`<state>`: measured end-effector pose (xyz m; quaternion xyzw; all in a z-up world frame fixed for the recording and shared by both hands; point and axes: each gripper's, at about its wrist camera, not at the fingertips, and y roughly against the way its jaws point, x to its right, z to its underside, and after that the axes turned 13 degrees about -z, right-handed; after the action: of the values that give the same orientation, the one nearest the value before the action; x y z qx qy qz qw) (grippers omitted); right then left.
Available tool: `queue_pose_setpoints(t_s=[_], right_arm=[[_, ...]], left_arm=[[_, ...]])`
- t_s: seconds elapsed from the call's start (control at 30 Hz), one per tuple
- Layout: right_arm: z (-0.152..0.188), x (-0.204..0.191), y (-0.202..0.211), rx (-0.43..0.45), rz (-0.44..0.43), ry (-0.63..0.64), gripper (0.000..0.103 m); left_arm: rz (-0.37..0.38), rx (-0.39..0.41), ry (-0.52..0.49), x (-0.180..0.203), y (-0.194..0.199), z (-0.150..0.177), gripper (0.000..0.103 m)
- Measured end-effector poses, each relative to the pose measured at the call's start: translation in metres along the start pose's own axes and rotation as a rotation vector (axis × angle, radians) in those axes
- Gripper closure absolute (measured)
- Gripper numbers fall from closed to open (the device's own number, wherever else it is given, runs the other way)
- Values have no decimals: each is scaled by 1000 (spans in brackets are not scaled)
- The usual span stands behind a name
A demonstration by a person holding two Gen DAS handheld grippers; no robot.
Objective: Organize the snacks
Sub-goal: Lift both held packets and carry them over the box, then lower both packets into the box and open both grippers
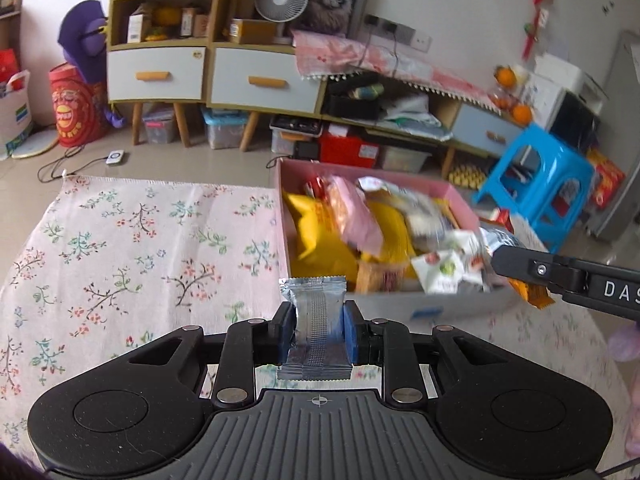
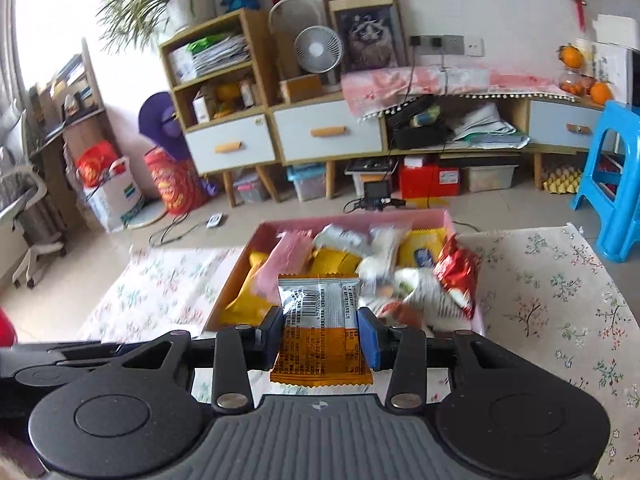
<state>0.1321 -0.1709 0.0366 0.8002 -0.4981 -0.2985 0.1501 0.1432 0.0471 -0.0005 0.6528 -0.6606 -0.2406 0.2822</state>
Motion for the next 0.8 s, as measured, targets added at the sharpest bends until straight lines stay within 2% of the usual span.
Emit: queue_pose_setpoints(t_s=[0.37,0.63,0.8], right_arm=[[-14,38,-20,53,14,-92,74],[-16,45,-32,65,-11,-119,73],[-11,52,-37,60,18,-122,72]], left_arm=[[-7,57,45,24,-28,-33,80],[-80,99,50,41,-54,-32,80],[-109,122,63,44,-60,-27,79]])
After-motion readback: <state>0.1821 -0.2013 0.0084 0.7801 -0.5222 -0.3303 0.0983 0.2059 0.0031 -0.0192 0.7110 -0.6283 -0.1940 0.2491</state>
